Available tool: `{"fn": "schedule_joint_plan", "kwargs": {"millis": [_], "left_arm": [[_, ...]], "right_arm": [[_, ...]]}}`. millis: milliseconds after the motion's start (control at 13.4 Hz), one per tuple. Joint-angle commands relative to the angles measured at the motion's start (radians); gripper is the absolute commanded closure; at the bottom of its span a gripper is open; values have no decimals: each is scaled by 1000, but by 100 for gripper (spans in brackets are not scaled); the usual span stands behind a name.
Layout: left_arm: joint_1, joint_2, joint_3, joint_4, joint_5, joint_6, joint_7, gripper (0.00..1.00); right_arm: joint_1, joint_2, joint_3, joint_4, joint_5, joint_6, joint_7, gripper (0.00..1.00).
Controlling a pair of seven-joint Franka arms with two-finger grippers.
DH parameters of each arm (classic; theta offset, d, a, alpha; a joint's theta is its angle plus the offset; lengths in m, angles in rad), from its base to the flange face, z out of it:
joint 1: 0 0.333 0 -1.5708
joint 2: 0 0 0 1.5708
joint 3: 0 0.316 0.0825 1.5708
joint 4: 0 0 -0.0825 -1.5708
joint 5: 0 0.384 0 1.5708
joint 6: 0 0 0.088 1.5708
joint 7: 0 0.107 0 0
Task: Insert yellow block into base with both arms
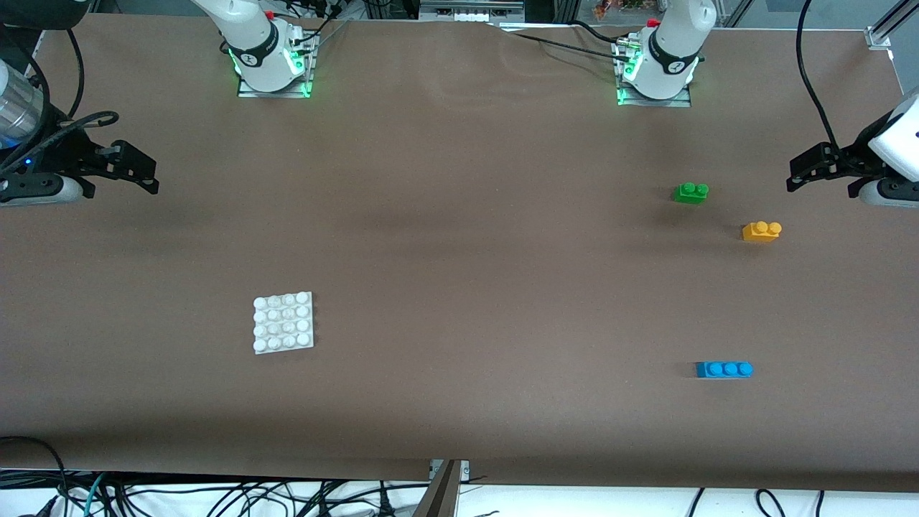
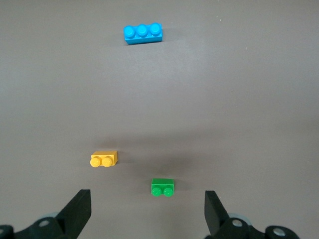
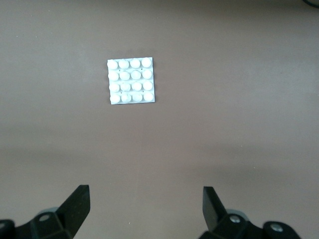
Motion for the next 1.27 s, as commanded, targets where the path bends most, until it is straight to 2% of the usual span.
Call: {"fn": "schedule_joint_plan", "kwargs": {"millis": [0,1196], "left_arm": [[-6,12,0,31,15,-24,-9,0],[-6,12,0,31,13,-24,-9,0]], "right_arm": [[-10,-4,13,-5,-21,-14,55,0],[-4,2,16,15,-20,-27,61,0]]}}
